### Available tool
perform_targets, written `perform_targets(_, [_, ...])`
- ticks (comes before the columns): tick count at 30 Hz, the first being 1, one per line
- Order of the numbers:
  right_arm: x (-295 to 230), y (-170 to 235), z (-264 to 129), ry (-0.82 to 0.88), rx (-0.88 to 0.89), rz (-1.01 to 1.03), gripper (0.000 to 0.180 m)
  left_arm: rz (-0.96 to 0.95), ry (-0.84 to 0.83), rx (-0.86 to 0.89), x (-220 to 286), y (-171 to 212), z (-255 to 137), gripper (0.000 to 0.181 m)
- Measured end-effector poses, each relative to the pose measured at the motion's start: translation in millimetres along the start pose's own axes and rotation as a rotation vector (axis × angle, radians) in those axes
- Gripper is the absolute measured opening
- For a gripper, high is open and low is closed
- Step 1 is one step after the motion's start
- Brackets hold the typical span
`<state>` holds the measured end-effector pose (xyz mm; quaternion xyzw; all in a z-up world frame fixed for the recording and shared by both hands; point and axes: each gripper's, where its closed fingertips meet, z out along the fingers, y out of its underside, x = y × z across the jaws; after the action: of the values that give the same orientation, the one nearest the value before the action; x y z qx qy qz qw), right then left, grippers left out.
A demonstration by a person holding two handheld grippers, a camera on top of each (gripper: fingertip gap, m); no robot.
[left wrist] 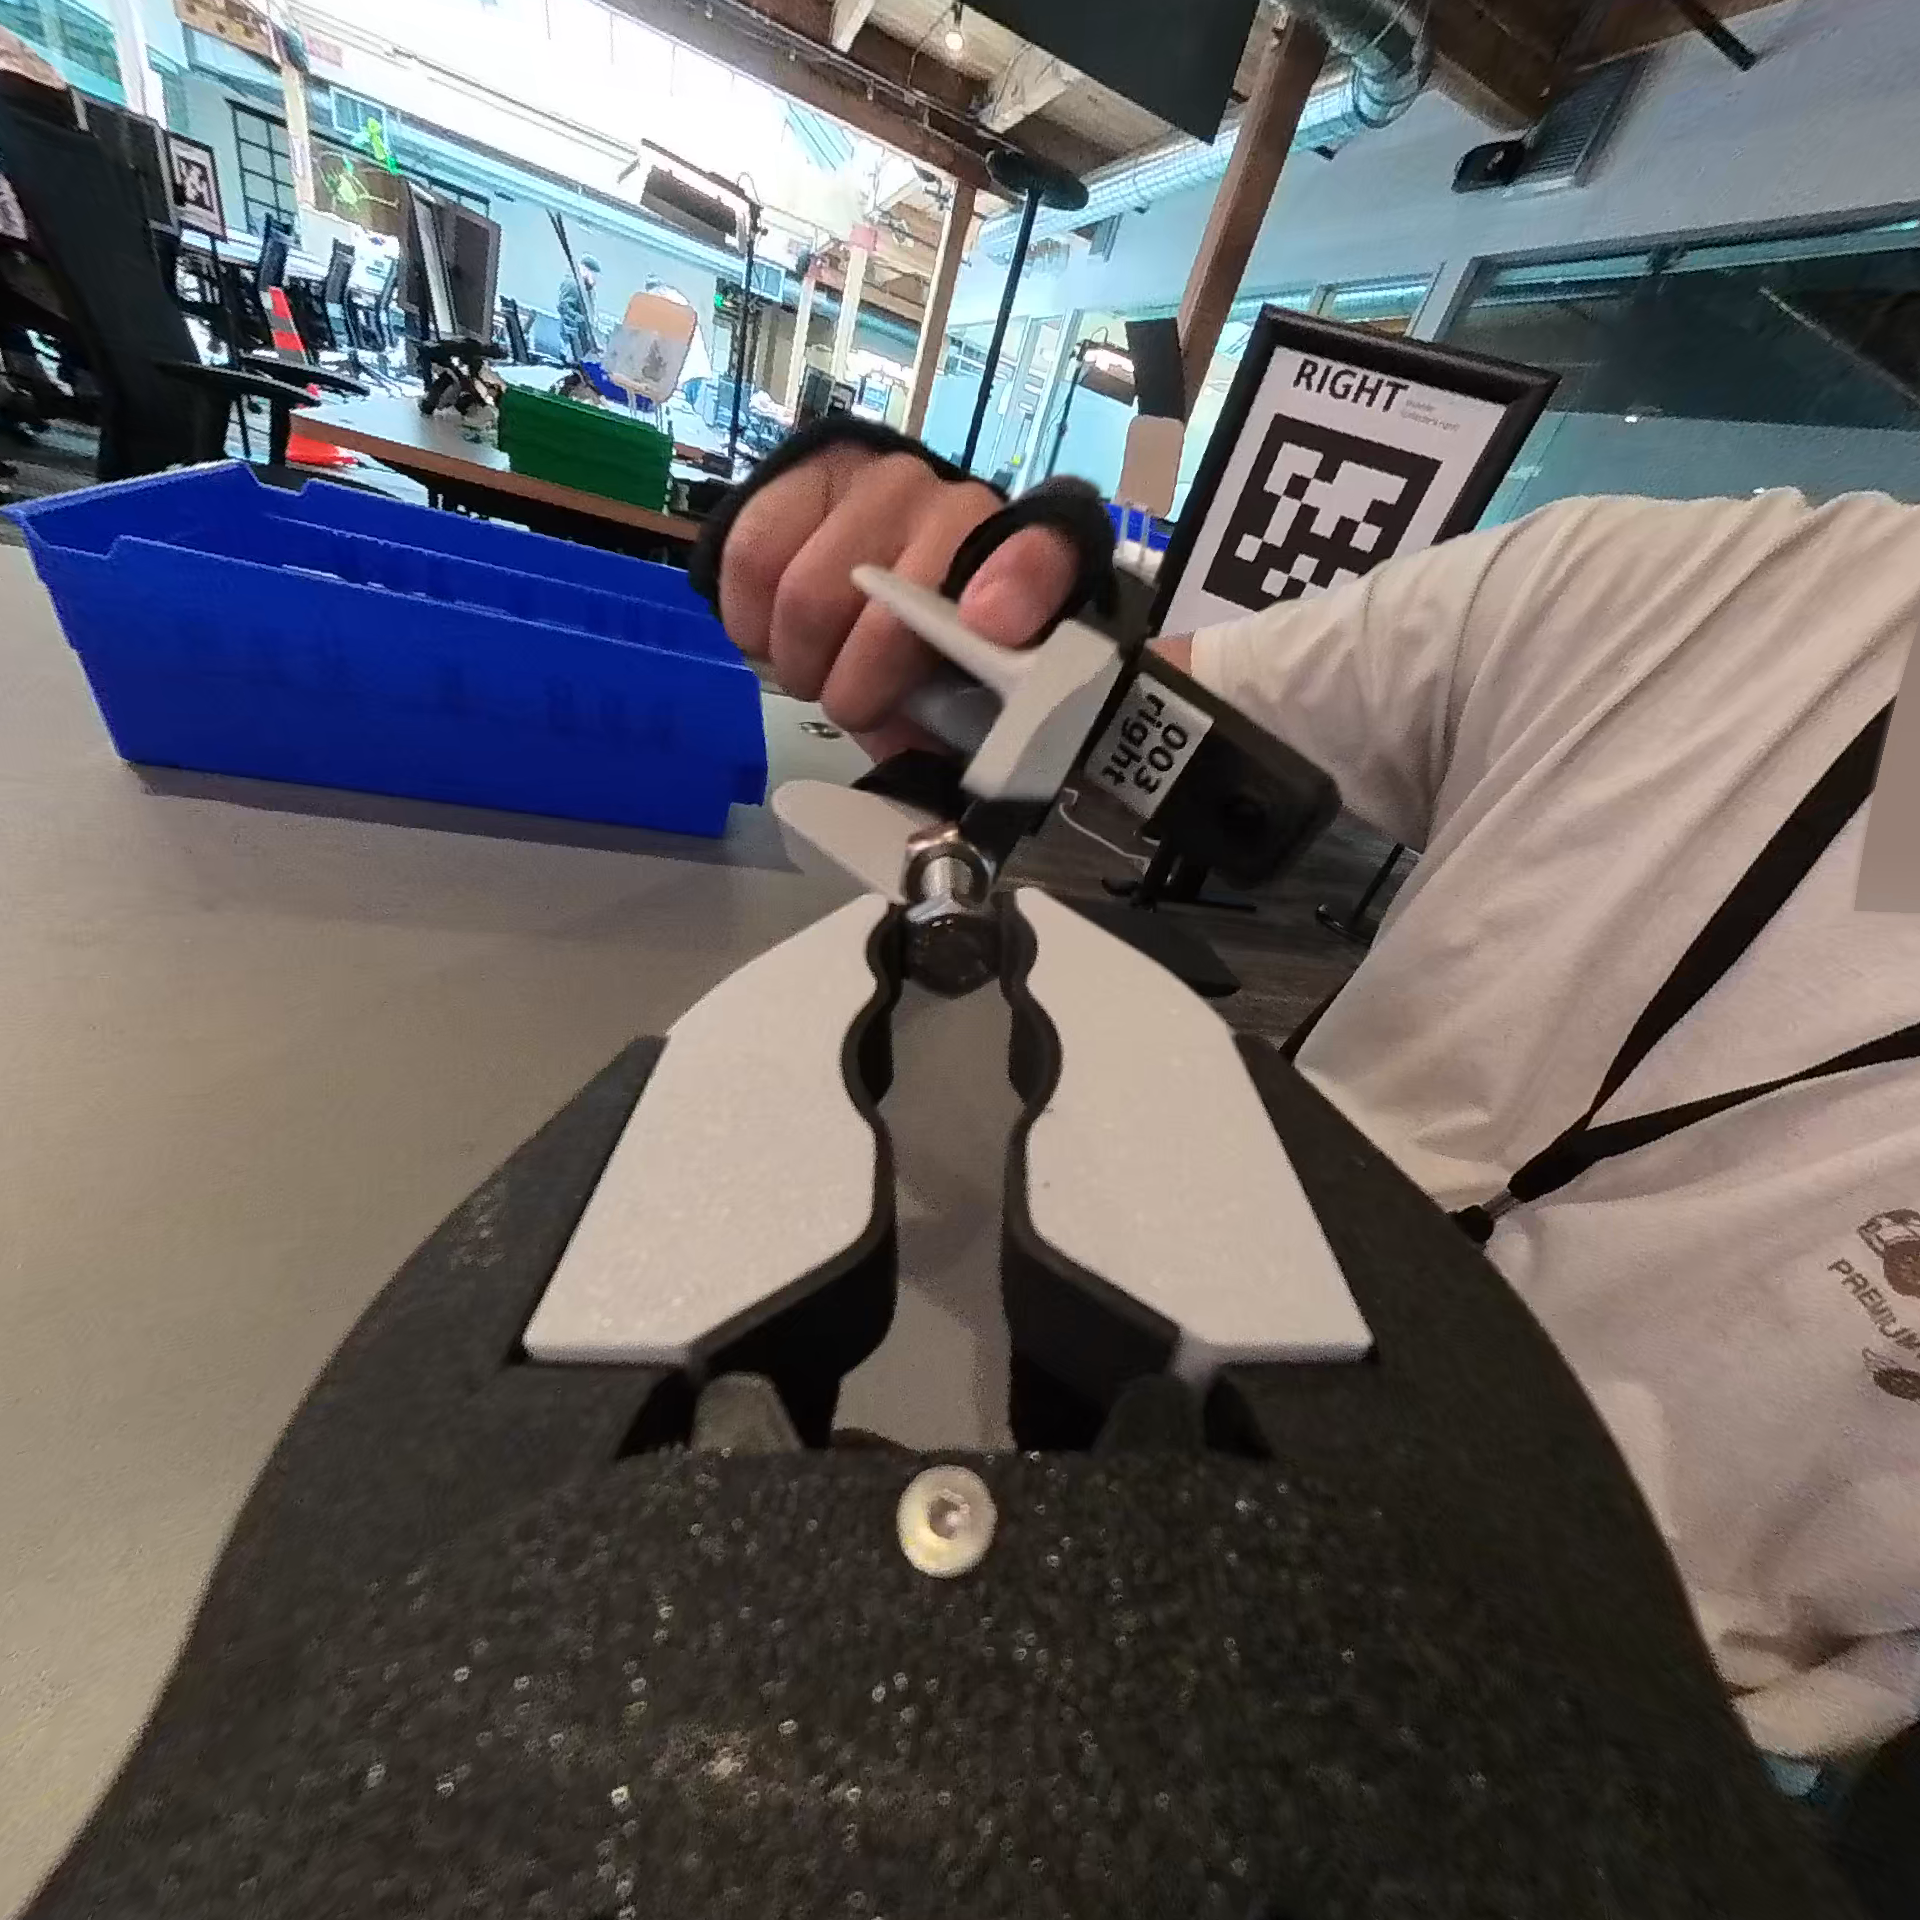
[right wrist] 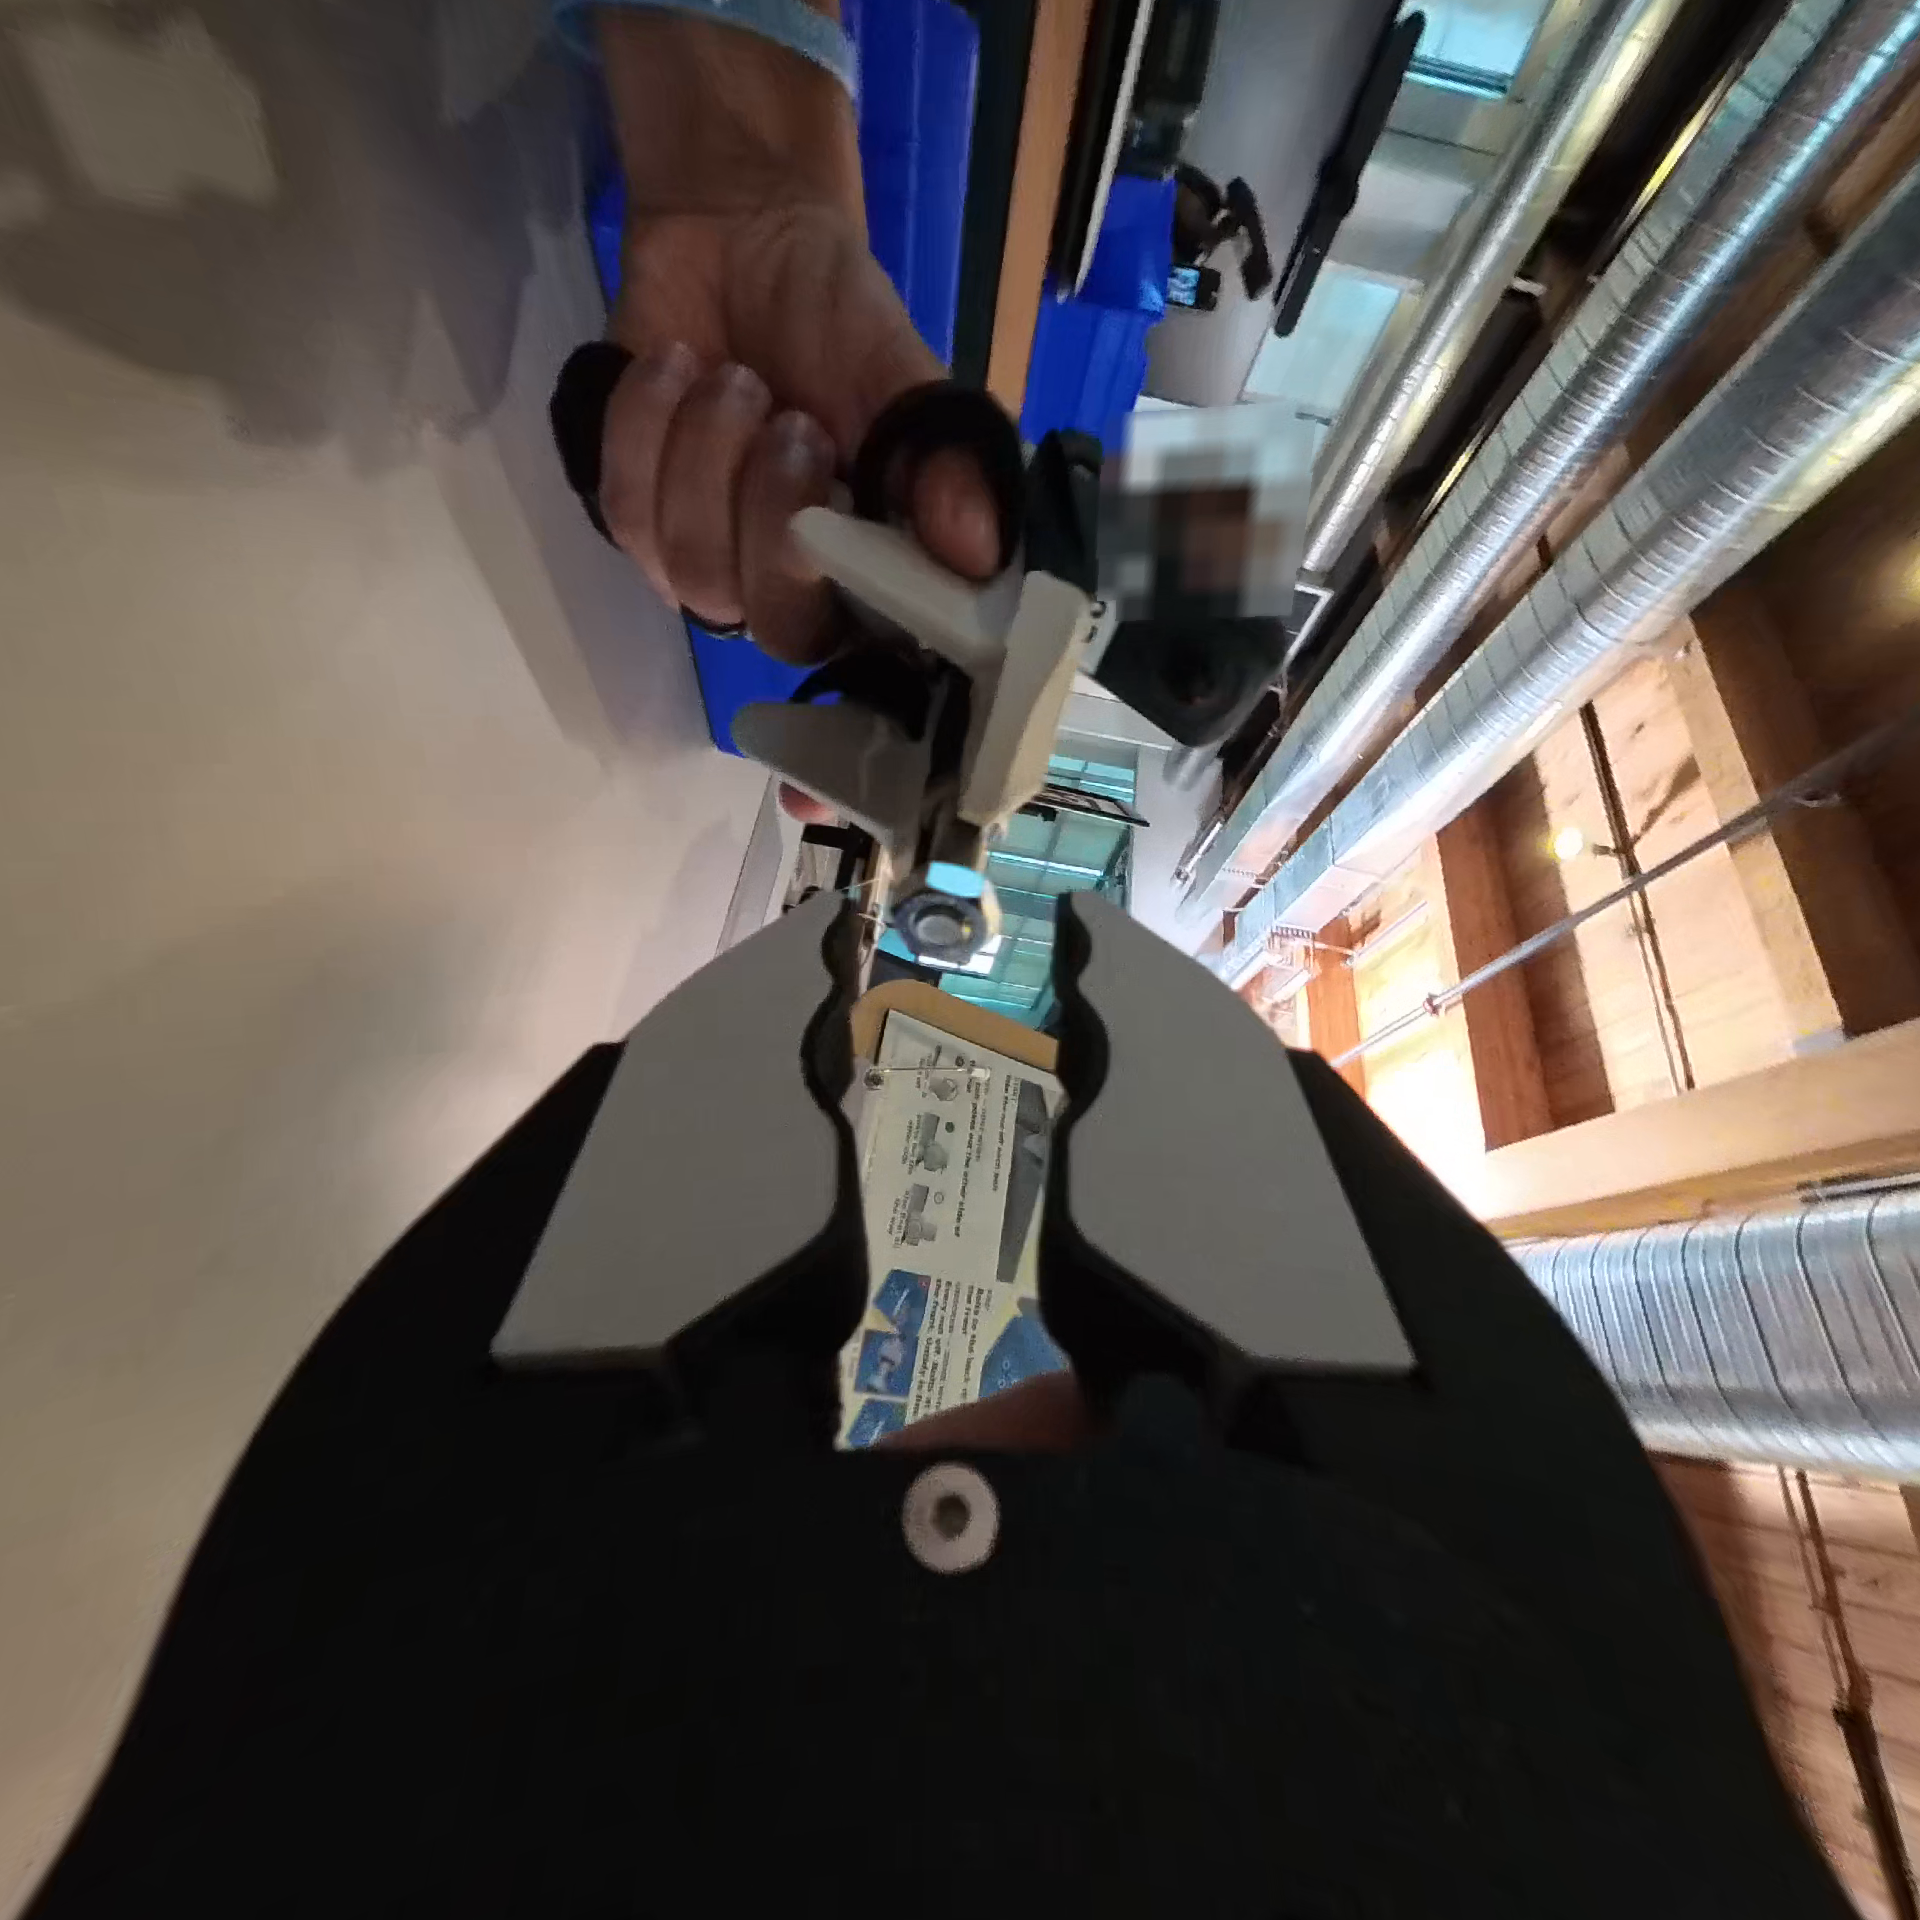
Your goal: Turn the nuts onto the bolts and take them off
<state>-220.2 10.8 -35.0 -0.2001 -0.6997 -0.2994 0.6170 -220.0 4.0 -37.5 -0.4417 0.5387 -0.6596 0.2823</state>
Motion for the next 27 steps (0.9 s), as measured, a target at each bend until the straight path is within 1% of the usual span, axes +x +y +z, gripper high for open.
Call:
perform_targets(3, [-2.4, 2.6, 4.2, -0.011, 0.006, -0.025, 0.018, 0.000, 0.005, 0.000, 1.0, -0.4, -0.2, 0.017])
perform_targets(4, [-1.5, 2.7, 4.0, -0.018, 0.011, 0.009, 0.018, 0.006, 0.002, -0.002, 1.3, -0.5, -0.2, 0.017])
perform_targets(5, [0.0, 1.5, 3.7, -0.029, 0.027, 0.087, 0.018, 0.014, 0.003, 0.001, 2.7, -1.9, -0.3, 0.017])
perform_targets(8, [-0.7, 2.6, 4.8, -0.140, 0.066, 0.476, 0.018, 0.065, -0.038, 0.000, 2.1, -5.7, -1.1, 0.017])
perform_targets(12, [-0.2, -0.7, 6.8, -0.335, 0.197, 1.182, 0.018, 0.111, -0.090, 0.011, -0.5, -11.2, -3.8, 0.017])
perform_targets(15, [1.2, 1.2, 8.2, -0.469, 0.311, 1.658, 0.017, 0.146, -0.152, -0.004, -7.0, -11.2, -5.7, 0.017])
perform_targets(22, [-1.8, 5.4, 10.2, -0.694, 0.545, 2.529, 0.017, 0.213, -0.263, -0.051, -19.7, -7.7, -7.4, 0.017])
perform_targets(24, [-5.1, 8.5, 11.6, -0.732, 0.578, 2.750, 0.017, 0.229, -0.298, -0.074, -24.7, -5.0, -8.0, 0.017])
perform_targets(25, [-6.8, 9.5, 11.8, -0.745, 0.586, 2.829, 0.017, 0.233, -0.307, -0.085, -26.5, -3.5, -7.9, 0.017])
perform_targets(26, [-6.9, 9.4, 11.1, -0.742, 0.605, 2.851, 0.017, 0.229, -0.303, -0.087, -26.3, -2.8, -7.2, 0.017])
perform_targets(27, [-6.4, 7.0, 8.7, -0.728, 0.628, 2.798, 0.018, 0.220, -0.282, -0.084, -23.6, -2.5, -5.9, 0.017])
